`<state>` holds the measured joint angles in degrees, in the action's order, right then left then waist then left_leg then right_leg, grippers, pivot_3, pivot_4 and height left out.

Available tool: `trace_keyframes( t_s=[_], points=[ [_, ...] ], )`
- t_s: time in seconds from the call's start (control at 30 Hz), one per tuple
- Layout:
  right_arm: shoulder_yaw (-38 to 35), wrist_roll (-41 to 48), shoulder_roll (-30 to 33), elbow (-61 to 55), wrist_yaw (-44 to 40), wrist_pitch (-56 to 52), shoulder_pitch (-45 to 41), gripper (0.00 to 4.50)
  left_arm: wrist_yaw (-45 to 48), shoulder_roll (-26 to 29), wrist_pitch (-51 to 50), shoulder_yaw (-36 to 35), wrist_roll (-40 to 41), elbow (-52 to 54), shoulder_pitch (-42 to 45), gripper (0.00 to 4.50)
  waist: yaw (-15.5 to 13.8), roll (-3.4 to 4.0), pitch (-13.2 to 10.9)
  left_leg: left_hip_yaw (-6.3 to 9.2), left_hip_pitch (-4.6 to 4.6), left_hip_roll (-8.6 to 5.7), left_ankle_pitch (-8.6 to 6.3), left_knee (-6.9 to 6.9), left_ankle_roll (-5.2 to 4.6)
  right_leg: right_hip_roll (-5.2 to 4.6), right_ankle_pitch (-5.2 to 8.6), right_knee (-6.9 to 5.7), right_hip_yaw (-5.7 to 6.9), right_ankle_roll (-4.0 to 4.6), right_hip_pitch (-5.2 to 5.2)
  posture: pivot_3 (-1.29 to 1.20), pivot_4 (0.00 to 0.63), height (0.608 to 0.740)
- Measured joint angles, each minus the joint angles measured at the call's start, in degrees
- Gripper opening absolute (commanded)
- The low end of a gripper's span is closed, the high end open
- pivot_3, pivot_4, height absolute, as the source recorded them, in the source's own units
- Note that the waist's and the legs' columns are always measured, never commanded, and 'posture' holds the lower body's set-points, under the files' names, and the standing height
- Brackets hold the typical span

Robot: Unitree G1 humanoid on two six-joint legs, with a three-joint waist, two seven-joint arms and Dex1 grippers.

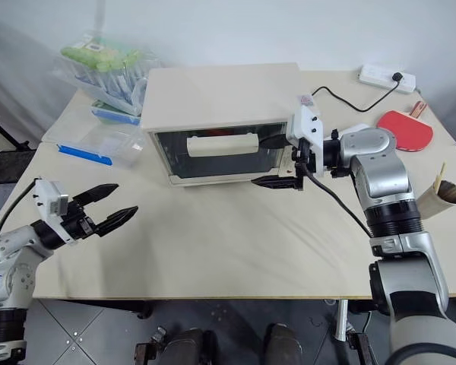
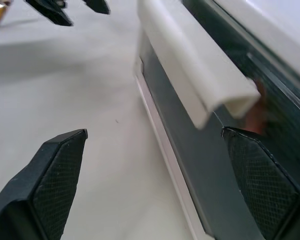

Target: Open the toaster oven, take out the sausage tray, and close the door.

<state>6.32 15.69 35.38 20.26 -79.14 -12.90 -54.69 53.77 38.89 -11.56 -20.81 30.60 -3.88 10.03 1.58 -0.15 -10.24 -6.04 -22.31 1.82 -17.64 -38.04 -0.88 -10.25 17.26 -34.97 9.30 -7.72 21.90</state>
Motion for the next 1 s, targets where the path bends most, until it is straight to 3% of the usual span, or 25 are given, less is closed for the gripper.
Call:
trace_keyframes(
  t_s=[0.37,0.47,0.9,1.0],
  points=[
    [1.78,1.87,3.11,-11.3,-5.58,-4.07,4.38,4.5,0.29,2.47,-4.98,-1.76,3.12,0.99,2.58,4.47,0.08,-0.02,-0.02,-0.05,-0.02,0.02,-0.01,0.02,0.02,0.01,0.0,-0.05,-0.1,0.0,0.18,0.0,0.15,0.74],
    [1.86,2.08,3.26,-12.53,-5.51,-4.65,4.93,4.5,1.47,2.69,-5.22,-1.73,3.32,0.44,3.93,3.87,0.1,-0.03,-0.02,-0.18,-0.06,0.04,-0.01,0.07,0.02,0.02,0.0,-0.17,-0.15,0.0,0.38,0.0,0.15,0.74],
    [2.49,1.95,3.3,-16.0,-4.0,-3.79,9.69,4.5,11.36,7.85,-14.67,-1.27,10.01,-2.65,12.3,0.09,0.04,-0.14,-0.08,-0.81,-0.1,0.06,-0.01,0.0,0.03,-0.01,0.01,-0.45,-0.22,0.02,0.58,0.0,0.15,0.74],
    [2.67,1.78,2.73,-16.33,-3.19,-3.84,10.19,4.5,12.82,7.85,-15.92,0.23,10.35,-3.69,16.35,0.04,-0.06,-0.17,-0.1,-0.81,-0.11,0.04,-0.01,-0.03,0.03,-0.02,0.01,-0.46,-0.24,0.02,0.57,0.0,0.15,0.74]
  ],
)
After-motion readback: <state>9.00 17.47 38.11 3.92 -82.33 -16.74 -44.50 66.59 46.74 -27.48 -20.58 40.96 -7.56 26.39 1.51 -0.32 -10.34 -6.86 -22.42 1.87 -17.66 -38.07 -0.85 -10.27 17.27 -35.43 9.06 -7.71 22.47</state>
